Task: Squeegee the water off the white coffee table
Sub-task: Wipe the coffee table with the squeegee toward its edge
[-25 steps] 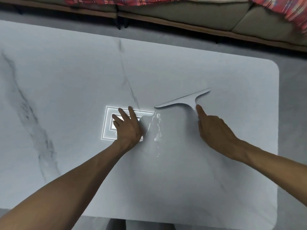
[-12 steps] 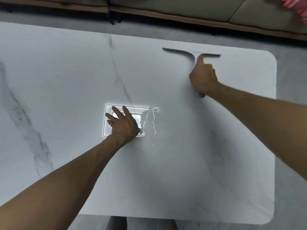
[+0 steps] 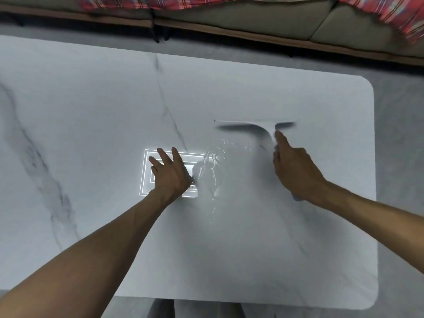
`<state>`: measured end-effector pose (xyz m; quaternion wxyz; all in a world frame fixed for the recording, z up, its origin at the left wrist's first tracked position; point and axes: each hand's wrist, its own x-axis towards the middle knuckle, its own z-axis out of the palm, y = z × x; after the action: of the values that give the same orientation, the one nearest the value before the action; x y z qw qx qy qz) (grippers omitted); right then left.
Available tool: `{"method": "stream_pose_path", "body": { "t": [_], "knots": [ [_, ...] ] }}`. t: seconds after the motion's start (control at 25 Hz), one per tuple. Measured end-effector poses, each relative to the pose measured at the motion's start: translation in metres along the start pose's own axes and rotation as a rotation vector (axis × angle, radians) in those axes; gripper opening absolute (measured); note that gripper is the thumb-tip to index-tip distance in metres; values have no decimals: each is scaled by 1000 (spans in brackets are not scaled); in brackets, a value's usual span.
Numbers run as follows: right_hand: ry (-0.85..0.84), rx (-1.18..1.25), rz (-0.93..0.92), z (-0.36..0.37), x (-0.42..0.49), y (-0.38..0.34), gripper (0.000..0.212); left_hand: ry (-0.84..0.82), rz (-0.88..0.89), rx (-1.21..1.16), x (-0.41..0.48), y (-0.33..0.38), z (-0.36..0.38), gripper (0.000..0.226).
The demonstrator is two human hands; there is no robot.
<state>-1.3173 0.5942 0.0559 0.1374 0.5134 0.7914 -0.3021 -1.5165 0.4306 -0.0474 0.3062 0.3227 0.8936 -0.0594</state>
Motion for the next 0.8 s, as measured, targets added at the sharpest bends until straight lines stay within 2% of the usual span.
{"method": "stream_pose_path", "body": {
  "t": [0.16,0.24,0.36,0.44,0.6,0.8],
  "knots": [
    [175,45,-26,-21,103,-67,54,13,-64,-44,-30,-9,4,66],
    [166,97,5,-14,127,-94,53,-44,-88,-61,-51,-8,10,61],
    [93,17,-75,12,119,-102,47,-125,-123,-38,-76,-11,21,60],
    [53,-47,-198,34,99,-85,48,-168,-107,22,-74,-15,26,60],
    [52,-181,-384,50,46,-24,48,-190,-93,-34,-60,-19,33,65],
    [-20,-337,-407,45,-19,43,50,-129,-175,-365,-68,-22,36,78]
  ]
}}
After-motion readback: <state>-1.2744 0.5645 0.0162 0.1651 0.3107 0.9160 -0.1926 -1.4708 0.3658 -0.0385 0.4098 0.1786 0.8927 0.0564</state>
